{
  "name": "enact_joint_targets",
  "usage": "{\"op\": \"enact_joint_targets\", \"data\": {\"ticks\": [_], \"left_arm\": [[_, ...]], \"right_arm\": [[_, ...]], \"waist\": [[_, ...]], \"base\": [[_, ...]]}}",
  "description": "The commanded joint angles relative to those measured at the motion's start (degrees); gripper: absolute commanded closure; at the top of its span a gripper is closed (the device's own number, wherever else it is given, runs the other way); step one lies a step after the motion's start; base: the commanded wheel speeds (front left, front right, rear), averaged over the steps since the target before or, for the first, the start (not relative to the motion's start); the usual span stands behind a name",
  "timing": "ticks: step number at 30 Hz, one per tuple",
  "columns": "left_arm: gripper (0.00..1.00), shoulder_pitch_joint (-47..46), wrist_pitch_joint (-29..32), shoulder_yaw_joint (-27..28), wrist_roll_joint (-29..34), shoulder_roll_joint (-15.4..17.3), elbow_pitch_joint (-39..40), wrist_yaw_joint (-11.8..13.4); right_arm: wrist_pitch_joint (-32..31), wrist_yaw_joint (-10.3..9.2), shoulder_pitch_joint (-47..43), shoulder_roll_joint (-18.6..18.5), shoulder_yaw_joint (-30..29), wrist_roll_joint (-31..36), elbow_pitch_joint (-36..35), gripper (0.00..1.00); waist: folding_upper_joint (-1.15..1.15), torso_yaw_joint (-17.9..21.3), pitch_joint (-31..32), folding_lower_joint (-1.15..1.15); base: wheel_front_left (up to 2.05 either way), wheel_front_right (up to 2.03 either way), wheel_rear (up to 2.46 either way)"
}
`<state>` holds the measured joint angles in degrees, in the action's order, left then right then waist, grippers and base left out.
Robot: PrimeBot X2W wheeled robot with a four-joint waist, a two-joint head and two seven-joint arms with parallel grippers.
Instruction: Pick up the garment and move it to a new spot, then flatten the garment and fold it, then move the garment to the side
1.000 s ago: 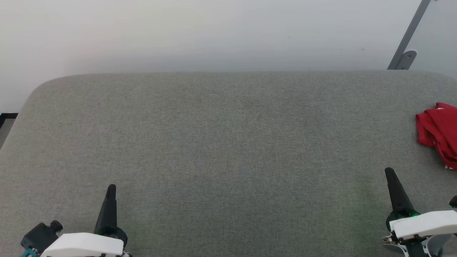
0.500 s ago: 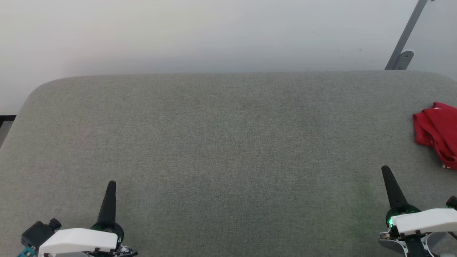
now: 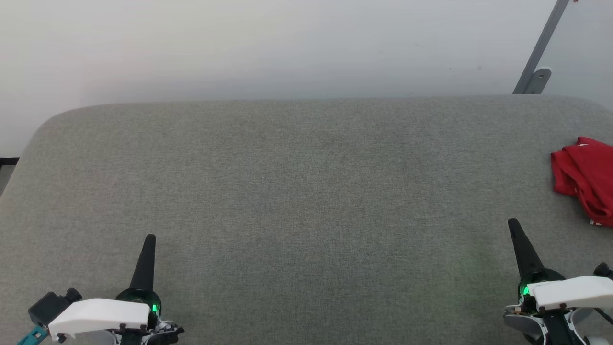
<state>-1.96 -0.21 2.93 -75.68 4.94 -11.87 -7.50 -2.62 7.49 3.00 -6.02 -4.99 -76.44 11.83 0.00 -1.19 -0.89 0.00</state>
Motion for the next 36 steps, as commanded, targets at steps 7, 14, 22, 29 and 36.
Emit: {"op": "enact_joint_targets", "data": {"ticks": [7,14,22,29,36], "left_arm": [[1.0,-1.7,1.19,0.55,-4.05,-0.13,-0.2,0.02],[1.0,-2.25,2.09,0.85,-7.03,-0.25,-0.64,0.02],[1.0,-2.91,3.12,1.21,-10.2,-0.4,-1.09,0.02],[1.0,-3.44,3.87,1.52,-12.86,-0.54,-1.45,0.02],[1.0,-4.01,4.78,1.79,-15.5,-0.68,-1.8,0.02]], "right_arm": [[-0.95,0.0,1.48,0.6,-0.36,-3.53,0.35,1.0],[-1.57,0.0,1.84,1.16,-0.6,-6.22,0.7,1.0],[-2.3,0.0,2.42,1.7,-0.86,-9.08,1.12,1.0],[-2.88,0.0,2.68,2.19,-1.08,-11.39,1.53,1.0],[-3.4,0.0,3.15,2.7,-1.3,-13.72,1.92,1.0]], "waist": [[0.0,0.19,0.11,0.0],[0.0,0.37,0.22,0.0],[0.0,0.58,0.35,0.0],[0.0,0.77,0.46,0.0],[0.0,0.95,0.57,0.0]], "base": [[0.0,0.0,0.0],[0.0,0.0,0.0],[0.0,0.0,0.0],[0.0,0.0,0.0],[0.0,0.0,0.0]]}}
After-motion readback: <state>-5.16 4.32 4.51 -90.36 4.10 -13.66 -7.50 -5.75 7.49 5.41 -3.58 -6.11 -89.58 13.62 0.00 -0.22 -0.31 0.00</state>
